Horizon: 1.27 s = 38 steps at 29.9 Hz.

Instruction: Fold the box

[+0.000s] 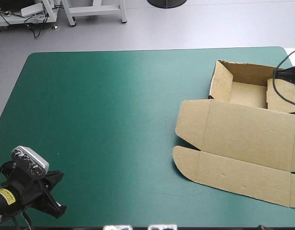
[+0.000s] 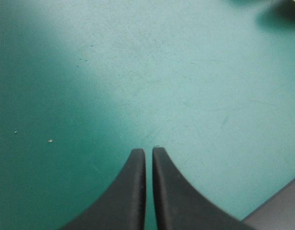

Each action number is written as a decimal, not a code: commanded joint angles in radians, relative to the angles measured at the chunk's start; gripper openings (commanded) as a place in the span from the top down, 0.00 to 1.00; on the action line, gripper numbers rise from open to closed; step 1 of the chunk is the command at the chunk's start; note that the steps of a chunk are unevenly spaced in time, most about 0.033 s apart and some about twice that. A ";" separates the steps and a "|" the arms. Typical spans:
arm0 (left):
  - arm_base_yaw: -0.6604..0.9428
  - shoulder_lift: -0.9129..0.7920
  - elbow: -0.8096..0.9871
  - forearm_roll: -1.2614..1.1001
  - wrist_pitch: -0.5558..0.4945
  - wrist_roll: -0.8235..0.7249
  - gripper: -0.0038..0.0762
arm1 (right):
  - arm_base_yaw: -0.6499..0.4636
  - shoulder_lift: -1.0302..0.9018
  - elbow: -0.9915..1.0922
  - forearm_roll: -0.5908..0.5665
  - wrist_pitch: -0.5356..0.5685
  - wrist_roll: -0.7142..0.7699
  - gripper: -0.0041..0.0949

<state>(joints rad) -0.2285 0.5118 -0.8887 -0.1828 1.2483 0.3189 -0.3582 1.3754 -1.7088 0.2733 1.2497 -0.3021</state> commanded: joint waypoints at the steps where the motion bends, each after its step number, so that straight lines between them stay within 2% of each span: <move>1: -0.002 0.006 -0.018 -0.003 -0.085 -0.029 0.97 | -0.003 -0.174 0.027 0.050 -0.003 -0.002 0.97; 7: -0.002 -0.057 0.084 0.020 -0.122 -0.082 0.97 | -0.003 -0.459 0.218 -0.003 -0.023 0.017 0.97; 14: -0.002 -0.189 0.230 0.046 -0.145 -0.133 0.97 | -0.003 -0.795 0.553 0.078 -0.165 0.040 0.97; 19: -0.002 -0.235 0.263 0.057 -0.147 -0.133 0.97 | -0.003 -0.955 0.766 0.091 -0.187 0.040 0.97; 27: -0.002 -0.286 0.350 0.057 -0.165 -0.142 0.97 | 0.047 -1.116 1.069 0.088 -0.239 0.036 0.97; 34: -0.002 -0.304 0.392 0.062 -0.202 -0.142 0.97 | 0.087 -1.188 1.136 0.059 -0.250 0.008 0.97; 38: -0.002 -0.304 0.400 0.062 -0.209 -0.142 0.97 | 0.109 -1.188 1.182 0.006 -0.296 0.008 0.97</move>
<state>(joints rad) -0.2285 0.1956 -0.4671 -0.1129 1.1045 0.1868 -0.2626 0.1740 -0.5331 0.3017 1.0475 -0.2830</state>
